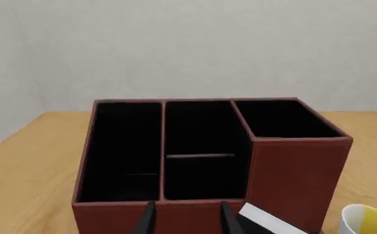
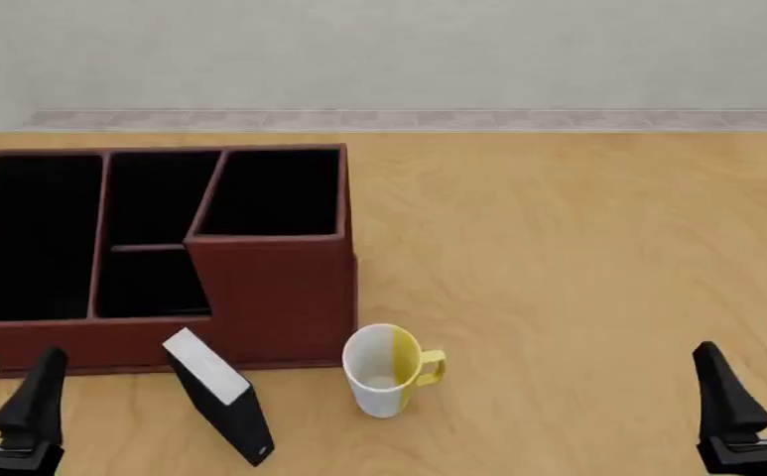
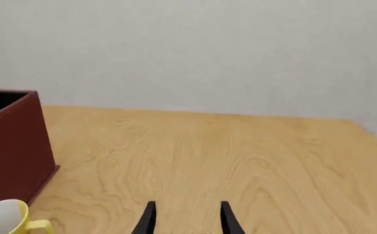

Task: Pick up the book and place it in the right compartment of the caddy.

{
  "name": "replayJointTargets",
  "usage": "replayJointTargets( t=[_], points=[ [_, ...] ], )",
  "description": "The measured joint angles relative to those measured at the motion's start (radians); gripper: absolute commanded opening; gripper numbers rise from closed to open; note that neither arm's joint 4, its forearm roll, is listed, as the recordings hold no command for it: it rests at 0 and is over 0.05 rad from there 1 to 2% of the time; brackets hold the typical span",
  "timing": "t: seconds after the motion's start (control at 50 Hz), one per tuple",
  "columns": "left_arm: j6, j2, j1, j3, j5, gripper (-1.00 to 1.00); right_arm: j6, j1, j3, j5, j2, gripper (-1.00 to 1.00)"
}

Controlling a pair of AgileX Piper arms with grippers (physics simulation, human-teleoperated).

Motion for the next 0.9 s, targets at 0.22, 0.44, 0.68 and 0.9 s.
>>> replayJointTargets(
  t=[0.22, 0.44, 0.68, 0.9],
  points=[
    [0.033, -0.001, -0.014, -0.001, -0.005, 1.00, 0.000, 0.020, 0.000, 0.030, -0.029, 1.00],
    [0.048, -0.001, -0.018, -0.001, -0.005, 1.00, 0.027, -0.002, -0.111, 0.128, -0.010, 1.00],
    [0.073, -0.002, -0.029, -0.001, -0.008, 1.00, 0.018, 0.021, -0.306, 0.225, 0.079, 1.00],
    [0.084, -0.002, -0.034, -0.001, -0.007, 1.00, -0.012, 0.107, -0.425, 0.281, 0.180, 1.00]
  ],
)
